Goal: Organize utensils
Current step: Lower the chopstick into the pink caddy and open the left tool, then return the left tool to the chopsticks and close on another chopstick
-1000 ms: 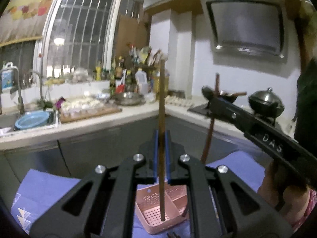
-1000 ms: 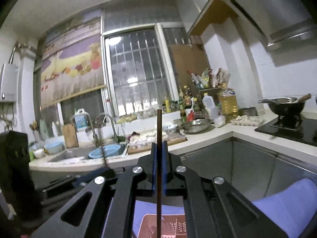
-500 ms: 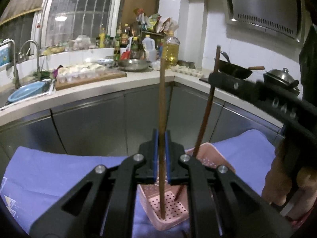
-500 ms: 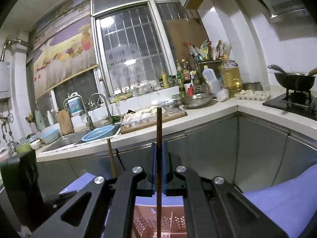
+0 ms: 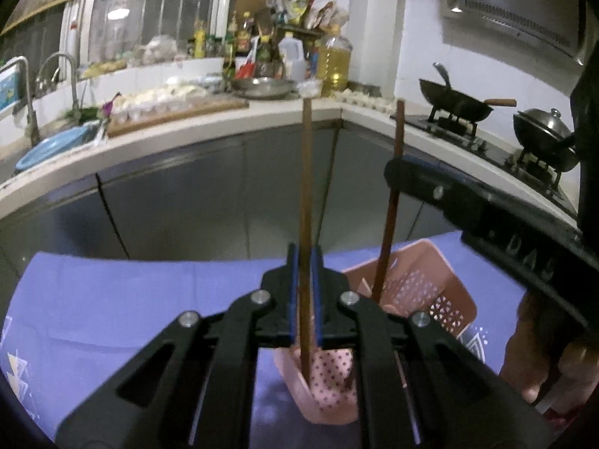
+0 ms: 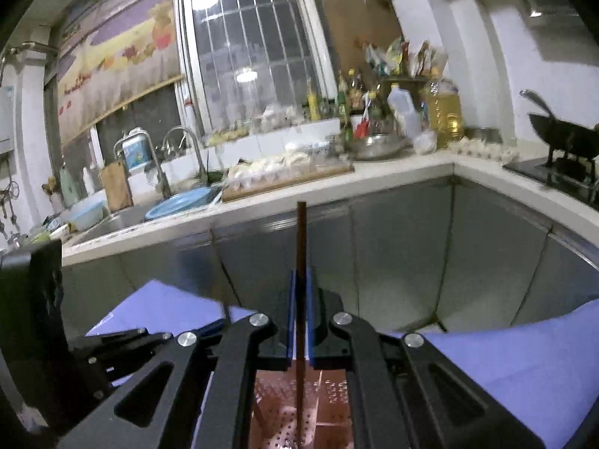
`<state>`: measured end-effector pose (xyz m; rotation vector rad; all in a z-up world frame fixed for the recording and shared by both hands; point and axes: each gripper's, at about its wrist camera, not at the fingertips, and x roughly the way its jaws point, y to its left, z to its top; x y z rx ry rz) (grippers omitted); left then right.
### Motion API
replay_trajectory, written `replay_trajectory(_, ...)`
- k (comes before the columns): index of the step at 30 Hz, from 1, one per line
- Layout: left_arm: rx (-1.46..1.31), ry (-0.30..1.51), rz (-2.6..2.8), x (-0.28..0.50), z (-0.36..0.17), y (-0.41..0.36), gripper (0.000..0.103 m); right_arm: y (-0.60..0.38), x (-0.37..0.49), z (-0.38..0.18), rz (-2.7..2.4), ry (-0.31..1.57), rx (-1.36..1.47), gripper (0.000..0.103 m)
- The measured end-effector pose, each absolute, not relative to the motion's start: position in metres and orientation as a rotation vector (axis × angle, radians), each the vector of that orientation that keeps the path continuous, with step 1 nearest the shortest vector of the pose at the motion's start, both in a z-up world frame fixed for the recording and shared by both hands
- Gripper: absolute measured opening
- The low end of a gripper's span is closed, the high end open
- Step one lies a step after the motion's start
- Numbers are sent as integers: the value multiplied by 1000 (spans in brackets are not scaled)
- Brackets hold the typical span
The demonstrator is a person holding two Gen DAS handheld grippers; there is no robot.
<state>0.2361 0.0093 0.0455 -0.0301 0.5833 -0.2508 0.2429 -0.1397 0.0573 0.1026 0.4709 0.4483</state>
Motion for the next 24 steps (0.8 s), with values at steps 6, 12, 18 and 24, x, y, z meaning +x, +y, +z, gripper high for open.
replay_trajectory(6,-46,541,-204,218,60,19,49,-141,236,51,436,544,114,27)
replay_trajectory(12,-141,483,-181,172,89,43,49,-159,202,74,422,462,132,38)
replay_trajectory(18,-206,481,-205,103,79,62,49,-200,134,74,427,447,211,38)
replay_trajectory(24,-181,714,-289,57,8,48,49,-218,65,-8,446,706,178,27)
